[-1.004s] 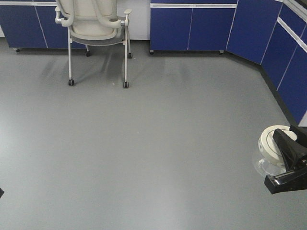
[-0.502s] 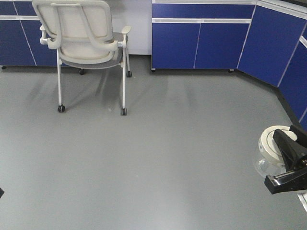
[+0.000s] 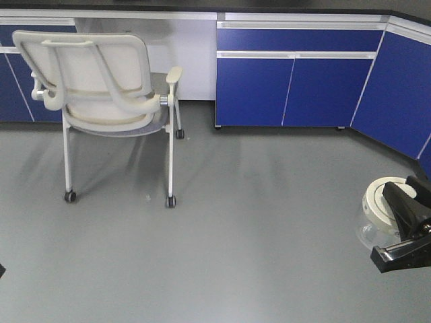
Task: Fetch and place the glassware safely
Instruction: 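Drive the base toward the blue-cabinet bench holding the jar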
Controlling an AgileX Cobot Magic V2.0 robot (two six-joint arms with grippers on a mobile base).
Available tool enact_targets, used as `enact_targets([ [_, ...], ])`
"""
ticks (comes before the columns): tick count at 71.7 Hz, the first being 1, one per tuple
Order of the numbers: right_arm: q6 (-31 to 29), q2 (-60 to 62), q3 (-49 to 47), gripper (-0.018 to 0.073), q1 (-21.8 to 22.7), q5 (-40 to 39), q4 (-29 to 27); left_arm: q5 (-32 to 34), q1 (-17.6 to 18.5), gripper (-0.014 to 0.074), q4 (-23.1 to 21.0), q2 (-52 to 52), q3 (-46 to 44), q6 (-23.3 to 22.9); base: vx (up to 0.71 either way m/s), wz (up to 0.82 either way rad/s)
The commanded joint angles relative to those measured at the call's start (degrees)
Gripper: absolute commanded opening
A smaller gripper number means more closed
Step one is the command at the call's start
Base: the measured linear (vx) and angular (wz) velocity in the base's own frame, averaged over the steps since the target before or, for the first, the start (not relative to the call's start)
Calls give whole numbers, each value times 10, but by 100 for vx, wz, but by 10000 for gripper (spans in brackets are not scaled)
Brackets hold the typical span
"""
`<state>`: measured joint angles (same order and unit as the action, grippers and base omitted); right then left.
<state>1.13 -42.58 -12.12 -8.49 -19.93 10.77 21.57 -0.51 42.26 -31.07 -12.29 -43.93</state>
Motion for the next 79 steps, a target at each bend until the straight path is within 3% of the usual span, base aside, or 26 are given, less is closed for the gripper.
enact_targets([
  [1, -1, 1, -16, -4, 1, -61, 1, 30, 3, -7, -14, -1, -15, -6, 47, 0],
  [33, -1, 1, -16, -4, 1, -61, 1, 30, 3, -7, -14, -1, -15, -6, 37, -21],
  [79, -1, 1, -16, -4, 1, -61, 1, 30, 3, -7, -14, -1, -15, -6, 20, -77],
])
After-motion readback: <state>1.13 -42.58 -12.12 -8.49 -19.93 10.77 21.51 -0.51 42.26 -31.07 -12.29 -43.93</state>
